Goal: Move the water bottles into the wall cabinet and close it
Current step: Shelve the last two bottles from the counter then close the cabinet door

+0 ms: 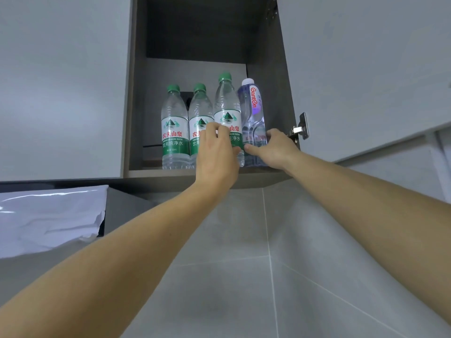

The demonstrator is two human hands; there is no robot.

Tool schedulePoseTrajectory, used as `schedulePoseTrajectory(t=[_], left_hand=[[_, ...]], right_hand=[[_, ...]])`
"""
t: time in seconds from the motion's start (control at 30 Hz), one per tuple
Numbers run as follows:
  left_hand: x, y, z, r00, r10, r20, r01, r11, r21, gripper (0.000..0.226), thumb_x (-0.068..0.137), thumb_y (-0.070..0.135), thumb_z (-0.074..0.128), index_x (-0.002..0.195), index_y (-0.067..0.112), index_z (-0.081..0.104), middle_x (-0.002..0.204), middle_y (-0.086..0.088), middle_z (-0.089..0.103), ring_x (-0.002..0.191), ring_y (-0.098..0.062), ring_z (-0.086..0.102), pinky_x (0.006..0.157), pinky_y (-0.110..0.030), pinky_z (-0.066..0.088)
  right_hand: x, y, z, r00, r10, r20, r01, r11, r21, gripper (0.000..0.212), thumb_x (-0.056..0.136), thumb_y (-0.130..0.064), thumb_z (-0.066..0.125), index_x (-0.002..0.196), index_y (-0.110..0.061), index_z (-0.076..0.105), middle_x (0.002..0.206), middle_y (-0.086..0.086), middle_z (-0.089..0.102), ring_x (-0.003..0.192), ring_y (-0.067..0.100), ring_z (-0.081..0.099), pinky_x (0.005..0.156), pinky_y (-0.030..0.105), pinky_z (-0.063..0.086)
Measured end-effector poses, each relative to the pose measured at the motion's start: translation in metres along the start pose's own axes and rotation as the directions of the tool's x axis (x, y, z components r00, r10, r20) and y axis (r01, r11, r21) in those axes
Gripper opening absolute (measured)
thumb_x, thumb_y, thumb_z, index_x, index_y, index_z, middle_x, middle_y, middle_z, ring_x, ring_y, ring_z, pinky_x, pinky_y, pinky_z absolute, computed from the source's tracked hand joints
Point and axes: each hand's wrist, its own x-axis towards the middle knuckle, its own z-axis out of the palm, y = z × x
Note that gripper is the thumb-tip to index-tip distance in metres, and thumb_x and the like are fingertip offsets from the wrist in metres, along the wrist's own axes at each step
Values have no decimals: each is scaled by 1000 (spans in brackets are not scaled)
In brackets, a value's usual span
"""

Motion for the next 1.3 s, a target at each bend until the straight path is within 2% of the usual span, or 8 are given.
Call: schedulePoseTrajectory(t=[0.23, 0.4, 0.53, 0.67, 0.83, 1.07, 1.17, 1.3], left_hand=[[1, 3, 2, 1000, 11, 10, -11, 999, 50, 37, 99, 18, 64, 130, 0, 55, 135, -14, 49, 118, -29, 47, 91, -32, 37], [3, 4, 5, 999, 11, 39, -15, 996, 83, 36, 99, 19, 64, 130, 4, 56, 134, -12, 48, 118, -30, 47, 83, -33, 40], [4, 2, 9, 999, 7, 54, -12, 995, 102, 34, 98, 18, 65, 128, 2, 60, 128, -14, 51, 117, -31, 48, 83, -36, 43], [5, 1, 14, 998, 5, 64, -13, 992, 125, 33, 98, 19, 66, 125, 2, 61, 125, -14, 52, 114, -30, 49, 85, -37, 45], [7, 0, 18, 997, 1, 72, -12, 988, 151, 34, 98, 19, 65, 127, 2, 60, 127, -14, 52, 116, -31, 49, 87, -39, 48], [5, -3, 22, 995, 0, 95, -17, 984, 176, 38, 96, 14, 68, 131, 4, 57, 131, -13, 49, 121, -31, 47, 87, -37, 53], [4, -3, 23, 994, 2, 110, -23, 981, 191, 40, 95, 15, 69, 132, 5, 56, 131, -13, 48, 122, -30, 47, 84, -37, 52], [1, 0, 20, 991, -3, 133, -21, 984, 179, 38, 97, 18, 66, 131, 4, 56, 133, -14, 48, 122, -31, 46, 87, -39, 52]], right_hand=[[0, -5, -6, 998, 48, 32, -49, 999, 20, 68, 88, -35, 81, 143, -8, 52, 139, 9, 60, 125, 30, 59, 95, 36, 45], [1, -3, -6, 998, 53, -25, -52, 998, 27, 60, 82, -36, 87, 128, -8, 62, 115, 7, 64, 101, 25, 58, 82, 31, 42], [0, -2, -3, 998, 53, -45, -52, 998, 20, 63, 80, -38, 88, 129, -10, 61, 125, 8, 68, 110, 28, 64, 83, 34, 47], [-2, -3, -3, 998, 47, -46, -47, 999, 7, 69, 81, -40, 88, 133, -10, 54, 128, 8, 65, 107, 26, 62, 80, 33, 42], [-2, -2, 2, 998, 49, -49, -50, 998, -26, 72, 80, -43, 87, 135, -10, 53, 132, 9, 66, 118, 29, 64, 80, 32, 42], [-3, 1, 12, 996, 63, -62, -64, 998, -22, 68, 82, -41, 86, 135, -11, 55, 131, 8, 68, 116, 29, 67, 87, 36, 53], [-6, -1, 13, 996, 79, -52, -81, 996, -46, 72, 84, -43, 84, 140, -11, 51, 134, 9, 65, 119, 29, 64, 82, 32, 47], [-15, 2, 15, 995, 89, -47, -93, 991, -92, 73, 83, -43, 85, 138, -12, 49, 132, 11, 65, 115, 33, 65, 80, 34, 48]])
